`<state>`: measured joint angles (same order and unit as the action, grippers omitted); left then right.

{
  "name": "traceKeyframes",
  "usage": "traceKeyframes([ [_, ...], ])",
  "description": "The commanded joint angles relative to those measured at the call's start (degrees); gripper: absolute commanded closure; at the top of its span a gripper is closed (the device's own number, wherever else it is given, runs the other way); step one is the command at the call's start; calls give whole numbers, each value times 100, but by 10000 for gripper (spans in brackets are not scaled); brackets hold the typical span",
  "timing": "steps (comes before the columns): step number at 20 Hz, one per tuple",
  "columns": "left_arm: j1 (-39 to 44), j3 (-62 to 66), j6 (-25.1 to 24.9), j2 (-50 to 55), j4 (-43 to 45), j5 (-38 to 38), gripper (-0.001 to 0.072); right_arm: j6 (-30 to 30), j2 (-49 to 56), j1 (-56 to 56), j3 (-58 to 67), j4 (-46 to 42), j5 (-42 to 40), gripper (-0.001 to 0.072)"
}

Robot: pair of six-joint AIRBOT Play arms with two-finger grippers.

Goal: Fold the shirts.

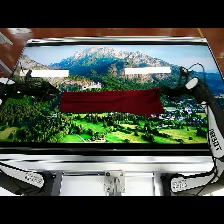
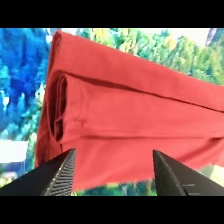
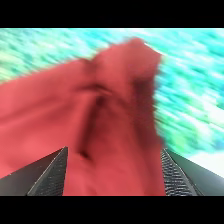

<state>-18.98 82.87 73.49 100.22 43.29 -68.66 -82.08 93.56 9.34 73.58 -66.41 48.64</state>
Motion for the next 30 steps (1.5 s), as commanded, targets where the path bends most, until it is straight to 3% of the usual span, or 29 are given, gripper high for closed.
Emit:
traceKeyframes([
  [1,-168,350,138,-122,-4,-813,145,-162,7,616,2,-127,1003,26],
  [4,-59,352,138,-293,-9,-1137,145,120,372,776,2,614,1294,27],
  [9,302,354,116,-459,-114,-1287,144,372,1047,649,2,1897,1069,27],
  [13,476,354,-61,-466,-1060,-1257,145,553,1412,509,2,2776,1137,35],
  [15,557,354,-98,-466,-1414,-1172,145,761,1440,444,4,2804,1097,330],
  [16,608,352,-153,-463,-1534,-1093,145,1095,1412,442,4,2898,1095,525],
  [17,673,352,-146,-463,-1582,-1014,145,1390,1346,442,4,3003,1150,644],
  [18,754,352,-149,-463,-1589,-933,148,1515,1237,448,4,3045,1222,643],
  [19,866,343,-238,-459,-1587,-844,247,1598,1056,448,4,3025,1303,643],
  [20,1012,302,-358,-457,-1587,-702,428,1626,824,448,4,2983,1357,644],
  [21,1193,229,-452,-457,-1587,-496,561,1617,586,448,4,2988,1453,644],
  [22,1443,127,-535,-450,-1587,-216,608,1576,306,448,4,2988,1606,644],
  [24,2046,-136,-535,-404,-1587,417,666,1403,-254,448,4,2981,1965,644],
  [30,3928,-369,-533,122,-1897,1552,666,699,-1751,448,4,2332,2697,644],
])
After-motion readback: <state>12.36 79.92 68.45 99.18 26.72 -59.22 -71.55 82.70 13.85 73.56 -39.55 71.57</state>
